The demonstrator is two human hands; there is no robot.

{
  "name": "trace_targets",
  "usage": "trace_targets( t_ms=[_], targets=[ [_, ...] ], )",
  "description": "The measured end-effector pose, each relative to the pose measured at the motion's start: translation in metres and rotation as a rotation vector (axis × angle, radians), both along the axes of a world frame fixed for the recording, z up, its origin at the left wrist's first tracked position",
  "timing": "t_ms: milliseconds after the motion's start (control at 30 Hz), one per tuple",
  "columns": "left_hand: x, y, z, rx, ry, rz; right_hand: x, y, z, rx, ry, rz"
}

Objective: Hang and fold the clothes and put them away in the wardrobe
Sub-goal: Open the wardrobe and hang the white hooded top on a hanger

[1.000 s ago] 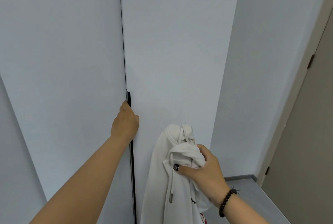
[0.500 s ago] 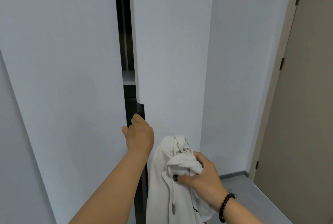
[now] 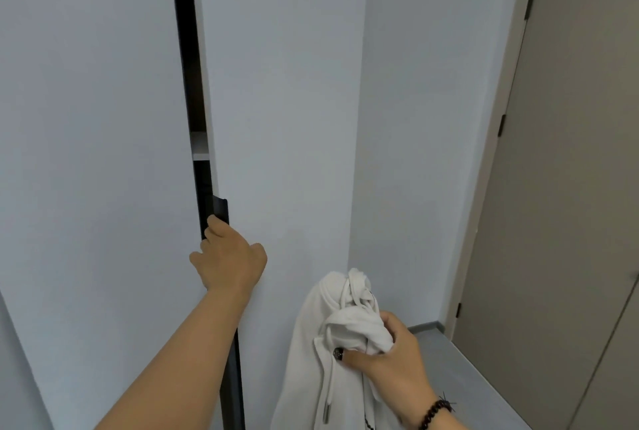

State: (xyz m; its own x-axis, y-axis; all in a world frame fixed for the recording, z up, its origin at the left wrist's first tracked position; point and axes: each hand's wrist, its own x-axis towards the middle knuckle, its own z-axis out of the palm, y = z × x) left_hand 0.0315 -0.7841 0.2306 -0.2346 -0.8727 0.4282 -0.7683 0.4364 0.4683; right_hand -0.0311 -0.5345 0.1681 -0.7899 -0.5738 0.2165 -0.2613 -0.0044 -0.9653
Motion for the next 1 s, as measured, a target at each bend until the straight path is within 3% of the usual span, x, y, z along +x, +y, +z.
trace_targets(
  t_ms=[133,300,633,733,933,1000],
  targets=[
    [-0.002,0.011,-0.002,-0.076,0.099,0.040,-0.026,0.008,0.003,0.036,0.021,0.024],
    [0.019,0.040,0.007,-0.034,0.286,-0.172,-0.046,0.014,0.005,0.058,0.047,0.070],
    [0.011,0.114,0.062,0.238,-0.015,-0.617,-0.066,0.050,-0.007,0.074,0.030,0.115],
    [-0.012,0.138,0.062,0.276,0.001,-0.696,-0.073,0.065,-0.003,0.069,0.016,0.114],
    [-0.068,0.182,0.052,0.188,0.003,-0.688,-0.088,0.103,-0.001,0.037,0.005,0.035],
    [-0.086,0.200,0.051,0.068,-0.068,-0.628,-0.093,0.118,-0.004,0.019,-0.014,-0.027]
  ],
)
